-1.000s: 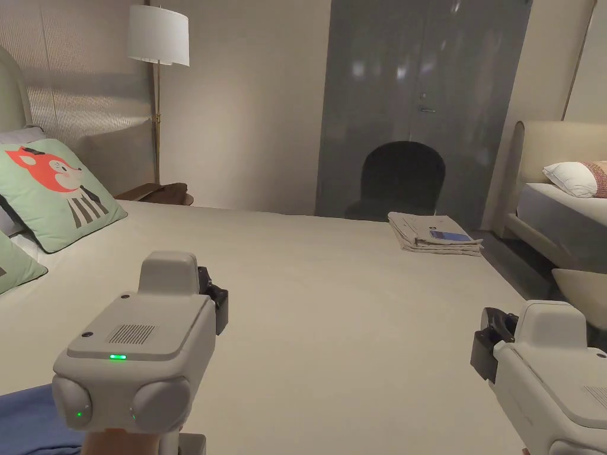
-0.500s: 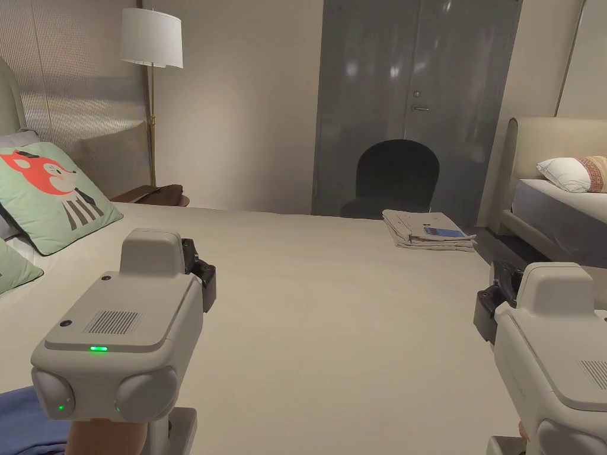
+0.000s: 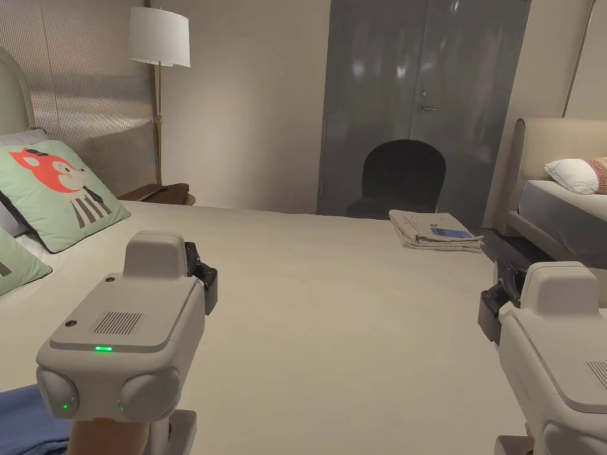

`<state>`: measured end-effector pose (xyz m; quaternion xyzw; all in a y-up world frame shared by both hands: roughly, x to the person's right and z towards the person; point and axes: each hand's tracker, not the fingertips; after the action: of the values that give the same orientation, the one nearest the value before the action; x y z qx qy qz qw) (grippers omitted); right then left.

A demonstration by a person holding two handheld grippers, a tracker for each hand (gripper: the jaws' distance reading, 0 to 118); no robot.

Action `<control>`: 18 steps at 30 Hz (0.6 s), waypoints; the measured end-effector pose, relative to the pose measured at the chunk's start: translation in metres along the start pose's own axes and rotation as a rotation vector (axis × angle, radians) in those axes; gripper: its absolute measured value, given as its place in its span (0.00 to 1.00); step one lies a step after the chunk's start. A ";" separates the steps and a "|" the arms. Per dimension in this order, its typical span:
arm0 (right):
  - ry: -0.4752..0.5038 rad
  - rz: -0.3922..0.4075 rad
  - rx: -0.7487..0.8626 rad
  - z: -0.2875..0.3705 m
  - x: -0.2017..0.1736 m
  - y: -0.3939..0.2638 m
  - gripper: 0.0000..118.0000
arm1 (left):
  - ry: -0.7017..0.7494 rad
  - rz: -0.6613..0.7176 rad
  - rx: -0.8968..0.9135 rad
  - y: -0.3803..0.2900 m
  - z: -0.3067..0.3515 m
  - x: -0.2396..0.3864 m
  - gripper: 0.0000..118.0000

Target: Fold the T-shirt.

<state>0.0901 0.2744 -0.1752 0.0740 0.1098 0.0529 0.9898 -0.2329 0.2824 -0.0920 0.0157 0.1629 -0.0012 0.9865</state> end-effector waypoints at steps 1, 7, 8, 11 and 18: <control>0.000 -0.003 0.001 0.000 0.000 -0.001 0.00 | 0.000 -0.003 -0.001 0.000 0.000 0.000 0.00; 0.004 0.004 0.006 0.001 -0.002 0.002 0.00 | -0.001 -0.006 0.003 0.000 -0.002 -0.002 0.00; 0.005 0.003 0.006 0.000 -0.002 0.003 0.00 | -0.003 -0.003 -0.001 0.000 -0.002 -0.002 0.00; 0.001 -0.005 0.008 -0.002 -0.001 0.003 0.00 | -0.001 -0.004 -0.004 -0.001 -0.004 -0.002 0.00; 0.000 -0.002 0.007 0.001 -0.001 0.005 0.00 | 0.002 -0.002 -0.010 -0.001 -0.002 -0.002 0.00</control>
<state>0.0885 0.2787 -0.1737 0.0774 0.1099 0.0513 0.9896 -0.2356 0.2814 -0.0932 0.0108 0.1641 -0.0013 0.9864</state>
